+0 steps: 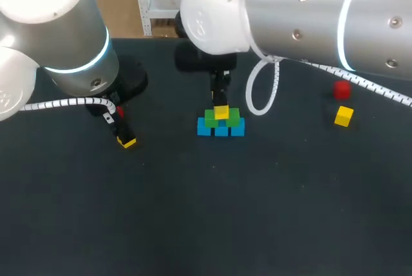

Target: Place the blue cubes, place green cubes on the blue cubes, place the yellow cubes on the green cubes, then place the red cubes on the yellow cubes, and place purple cube on the red cubes.

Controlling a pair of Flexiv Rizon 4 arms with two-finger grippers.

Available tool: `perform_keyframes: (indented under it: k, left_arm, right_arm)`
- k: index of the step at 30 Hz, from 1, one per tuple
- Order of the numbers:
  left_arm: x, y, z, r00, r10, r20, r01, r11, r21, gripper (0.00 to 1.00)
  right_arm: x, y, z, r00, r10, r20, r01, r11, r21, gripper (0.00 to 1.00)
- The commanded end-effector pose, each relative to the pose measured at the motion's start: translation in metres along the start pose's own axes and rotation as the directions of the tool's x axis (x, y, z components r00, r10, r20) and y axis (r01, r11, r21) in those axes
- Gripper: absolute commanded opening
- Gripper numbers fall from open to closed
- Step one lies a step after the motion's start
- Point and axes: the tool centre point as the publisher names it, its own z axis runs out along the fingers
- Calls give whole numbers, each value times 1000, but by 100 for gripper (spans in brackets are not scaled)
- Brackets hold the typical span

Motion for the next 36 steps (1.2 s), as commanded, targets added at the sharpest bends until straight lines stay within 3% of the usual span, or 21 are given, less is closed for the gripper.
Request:
perform_keyframes:
  k: [1, 23, 25, 26, 27, 36]
  left_arm:
    - [0, 2, 0, 1000, 2, 0, -2, 1000, 5, 100]
    - [0, 2, 0, 1000, 2, 0, -2, 1000, 5, 100]
    - [0, 2, 0, 1000, 2, 0, -2, 1000, 5, 100]
    - [0, 2, 0, 1000, 2, 0, -2, 1000, 5, 100]
    - [0, 2, 0, 1000, 2, 0, -2, 1000, 5, 100]
    - [0, 2, 0, 1000, 2, 0, -2, 1000, 5, 100]
  right_arm:
    - [5, 5, 1, 1000, 3, 10, -3, 1000, 12, 0]
    - [1, 4, 4, 1000, -9, 10, 9, 1000, 7, 0]
    - [1, 4, 5, 1000, -12, 9, 12, 1000, 6, 26]
    - [1, 4, 5, 1000, -12, 8, 12, 1000, 5, 46]
    - [1, 4, 5, 1000, -14, 8, 14, 1000, 2, 100]
    - [2, 4, 4, 1000, -10, 18, 10, 1000, 2, 100]
